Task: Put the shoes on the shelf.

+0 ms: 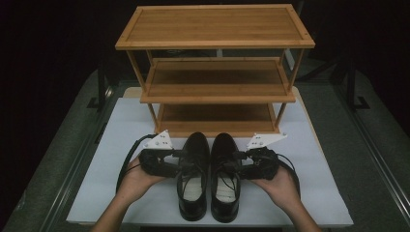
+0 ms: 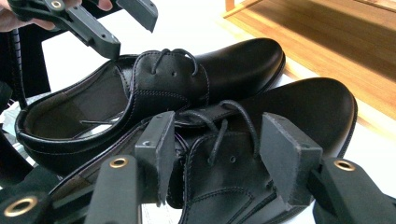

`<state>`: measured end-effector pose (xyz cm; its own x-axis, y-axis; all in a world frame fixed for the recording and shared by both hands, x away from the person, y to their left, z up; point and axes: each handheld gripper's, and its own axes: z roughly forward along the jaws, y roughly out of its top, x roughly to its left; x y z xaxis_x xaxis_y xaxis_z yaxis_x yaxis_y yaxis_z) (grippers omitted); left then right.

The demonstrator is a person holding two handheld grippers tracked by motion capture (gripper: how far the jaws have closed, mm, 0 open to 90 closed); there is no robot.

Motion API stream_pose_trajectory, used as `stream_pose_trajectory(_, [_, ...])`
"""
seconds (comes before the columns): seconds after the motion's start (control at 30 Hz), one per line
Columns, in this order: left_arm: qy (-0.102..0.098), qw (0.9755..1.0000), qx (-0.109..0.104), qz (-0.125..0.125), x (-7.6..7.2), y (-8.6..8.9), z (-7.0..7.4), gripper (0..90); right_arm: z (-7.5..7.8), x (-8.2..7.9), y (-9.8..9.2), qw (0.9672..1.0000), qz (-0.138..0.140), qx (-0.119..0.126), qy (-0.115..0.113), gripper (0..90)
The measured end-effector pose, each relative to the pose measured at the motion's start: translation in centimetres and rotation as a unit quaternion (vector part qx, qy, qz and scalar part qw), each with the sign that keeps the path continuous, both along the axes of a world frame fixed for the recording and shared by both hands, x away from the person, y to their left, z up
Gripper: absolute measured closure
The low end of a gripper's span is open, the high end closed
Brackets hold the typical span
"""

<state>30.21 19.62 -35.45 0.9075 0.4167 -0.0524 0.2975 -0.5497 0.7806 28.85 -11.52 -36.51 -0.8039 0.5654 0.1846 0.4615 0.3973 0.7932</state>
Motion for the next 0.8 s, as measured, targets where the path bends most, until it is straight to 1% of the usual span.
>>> stream_pose_trajectory(0.03, [0.001, 1.0, 0.004, 0.003, 0.0, -0.1, -0.3, 48.1, -0.3, 0.0, 0.1, 1.0, 0.002, -0.004, 0.003, 44.8])
stream_pose_trajectory(0.1, [0.003, 1.0, 0.005, 0.006, 0.1, 0.1, -0.5, 48.2, -0.6, -0.1, 0.2, 1.0, 0.002, -0.006, 0.005, 44.8])
stream_pose_trajectory(0.13, [0.003, 1.0, 0.005, 0.006, 0.1, 0.1, -0.5, 48.2, -0.7, -0.1, 0.2, 1.0, 0.001, -0.004, 0.007, 44.8])
stream_pose_trajectory(0.17, [0.007, 0.9999, 0.006, 0.007, 0.0, 0.3, -0.8, 48.2, -0.8, -0.1, 0.2, 0.9999, 0.001, -0.006, 0.008, 44.8])
stream_pose_trajectory(0.23, [0.009, 0.9998, 0.015, 0.005, -0.1, 0.3, -1.0, 48.2, -0.9, -0.1, 0.1, 0.9999, -0.001, -0.01, 0.01, 44.9])
stream_pose_trajectory(0.27, [0.009, 0.9998, 0.015, 0.005, -0.1, 0.3, -1.0, 48.2, -0.9, -0.1, 0.1, 0.9999, -0.001, -0.01, 0.01, 44.9])
stream_pose_trajectory(0.4, [0.012, 0.9996, 0.027, 0.001, -0.2, 0.1, -1.6, 48.9, -1.4, -0.3, -0.1, 0.9997, -0.003, -0.02, 0.013, 45.1])
stream_pose_trajectory(0.47, [0.015, 0.9996, 0.025, -0.001, -0.3, 0.1, -1.8, 50.7, -1.8, -0.4, 0.0, 0.9995, -0.001, -0.027, 0.015, 46.7])
stream_pose_trajectory(0.5, [0.016, 0.9996, 0.025, -0.002, -0.3, 0.1, -1.8, 50.7, -1.8, -0.4, 0.0, 0.9995, -0.001, -0.027, 0.015, 46.7])
stream_pose_trajectory(0.53, [0.016, 0.9995, 0.025, -0.002, -0.3, 0.1, -1.9, 51.9, -1.9, -0.5, 0.0, 0.9995, 0.002, -0.026, 0.017, 50.4])
stream_pose_trajectory(0.57, [0.015, 0.9995, 0.027, -0.003, -0.4, 0.0, -1.9, 51.9, -1.9, -0.5, 0.0, 0.9995, 0.002, -0.026, 0.017, 50.4])
stream_pose_trajectory(0.6, [0.015, 0.9995, 0.029, -0.004, -0.4, 0.0, -1.9, 54.9, -2.1, -0.5, 0.0, 0.9995, 0.003, -0.027, 0.016, 54.3])
stream_pose_trajectory(0.67, [0.012, 0.9994, 0.033, -0.005, -0.4, 0.0, -1.9, 56.3, -2.1, -0.5, 0.1, 0.9995, 0.004, -0.027, 0.016, 54.5])
stream_pose_trajectory(0.7, [0.016, 0.9993, 0.033, -0.007, -0.5, 0.0, -2.0, 59.1, -2.2, -0.5, 0.1, 0.9995, 0.006, -0.024, 0.019, 56.8])
stream_pose_trajectory(0.73, [0.016, 0.9993, 0.033, -0.007, -0.5, 0.0, -2.0, 60.6, -2.2, -0.5, 0.1, 0.9995, 0.006, -0.024, 0.019, 56.8])
stream_pose_trajectory(0.77, [0.016, 0.9993, 0.032, -0.009, -0.6, -0.1, -1.9, 63.1, -2.2, -0.5, 0.1, 0.9995, 0.008, -0.022, 0.022, 60.6])
stream_pose_trajectory(0.8, [0.016, 0.9993, 0.032, -0.009, -0.6, -0.1, -1.9, 64.9, -2.2, -0.5, 0.1, 0.9995, 0.008, -0.022, 0.022, 60.6])
